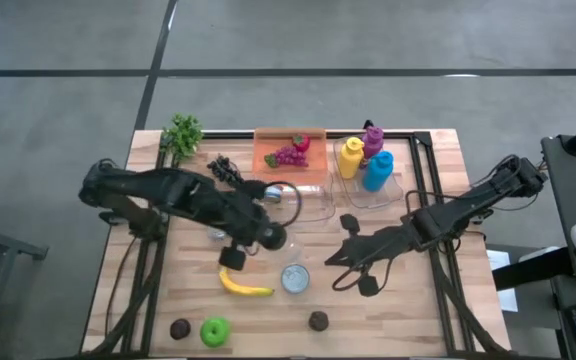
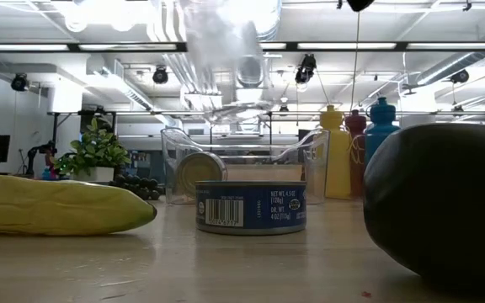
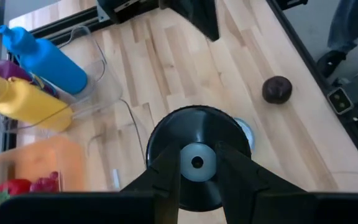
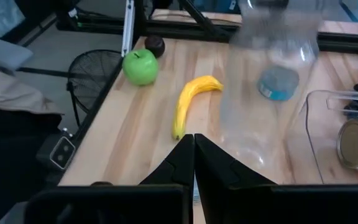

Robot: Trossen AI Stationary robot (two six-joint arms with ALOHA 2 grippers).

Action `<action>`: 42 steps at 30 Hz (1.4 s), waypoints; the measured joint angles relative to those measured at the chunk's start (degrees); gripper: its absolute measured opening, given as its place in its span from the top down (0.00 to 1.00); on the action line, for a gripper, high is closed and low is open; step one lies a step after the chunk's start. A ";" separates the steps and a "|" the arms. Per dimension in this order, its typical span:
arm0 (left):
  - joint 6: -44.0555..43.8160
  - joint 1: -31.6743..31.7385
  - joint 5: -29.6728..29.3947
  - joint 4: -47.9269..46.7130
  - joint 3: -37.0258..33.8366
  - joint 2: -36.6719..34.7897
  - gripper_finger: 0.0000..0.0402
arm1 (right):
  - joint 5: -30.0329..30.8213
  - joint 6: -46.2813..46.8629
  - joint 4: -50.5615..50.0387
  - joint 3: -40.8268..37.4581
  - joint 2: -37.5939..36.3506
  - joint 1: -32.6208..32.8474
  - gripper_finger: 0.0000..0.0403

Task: Pick & Place Food Item
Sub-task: Put the transparent water bottle into the right transparent bin

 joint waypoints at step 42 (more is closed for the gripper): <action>11.67 6.98 8.68 13.45 -4.64 9.68 0.80 | 0.13 -0.53 -2.03 -0.02 -3.84 1.05 0.98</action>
